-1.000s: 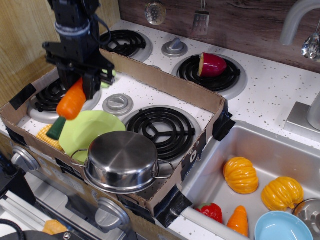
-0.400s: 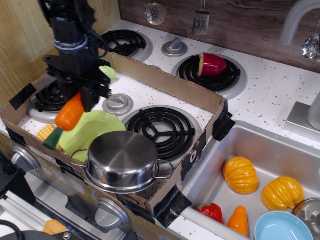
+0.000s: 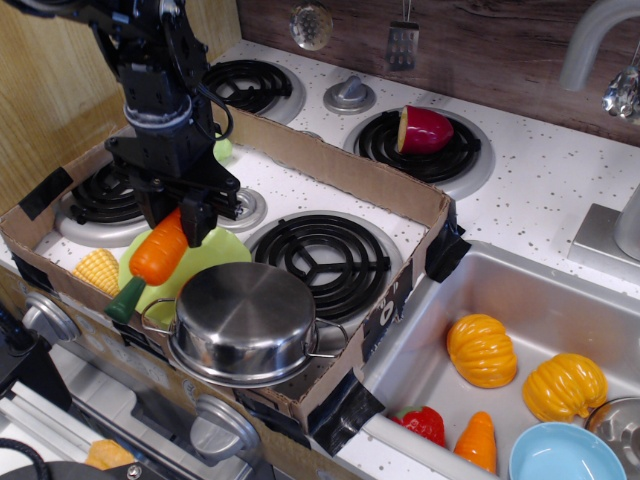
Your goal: Put carrot on plate
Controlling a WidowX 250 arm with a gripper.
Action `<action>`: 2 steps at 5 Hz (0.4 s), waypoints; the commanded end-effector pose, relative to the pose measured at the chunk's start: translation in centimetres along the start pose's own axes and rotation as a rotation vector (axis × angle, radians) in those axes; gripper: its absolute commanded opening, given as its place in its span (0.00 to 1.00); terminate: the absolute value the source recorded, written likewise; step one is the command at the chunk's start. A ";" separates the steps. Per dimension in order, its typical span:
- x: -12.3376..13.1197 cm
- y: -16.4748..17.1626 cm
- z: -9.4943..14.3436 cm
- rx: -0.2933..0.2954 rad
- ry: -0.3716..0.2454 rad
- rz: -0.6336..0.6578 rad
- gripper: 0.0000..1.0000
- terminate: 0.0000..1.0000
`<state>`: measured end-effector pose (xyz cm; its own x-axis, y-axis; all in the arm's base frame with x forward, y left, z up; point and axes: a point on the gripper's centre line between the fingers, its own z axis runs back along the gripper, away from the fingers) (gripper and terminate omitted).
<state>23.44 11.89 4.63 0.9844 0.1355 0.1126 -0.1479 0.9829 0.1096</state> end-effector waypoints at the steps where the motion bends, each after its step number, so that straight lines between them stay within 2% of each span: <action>1: 1.4 0.7 1.3 -0.015 -0.035 -0.017 1.00 0.00; 2: 1.5 0.9 1.5 -0.016 -0.040 -0.014 1.00 0.00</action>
<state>23.94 12.43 4.87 0.9864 0.1161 0.1166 -0.1266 0.9881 0.0871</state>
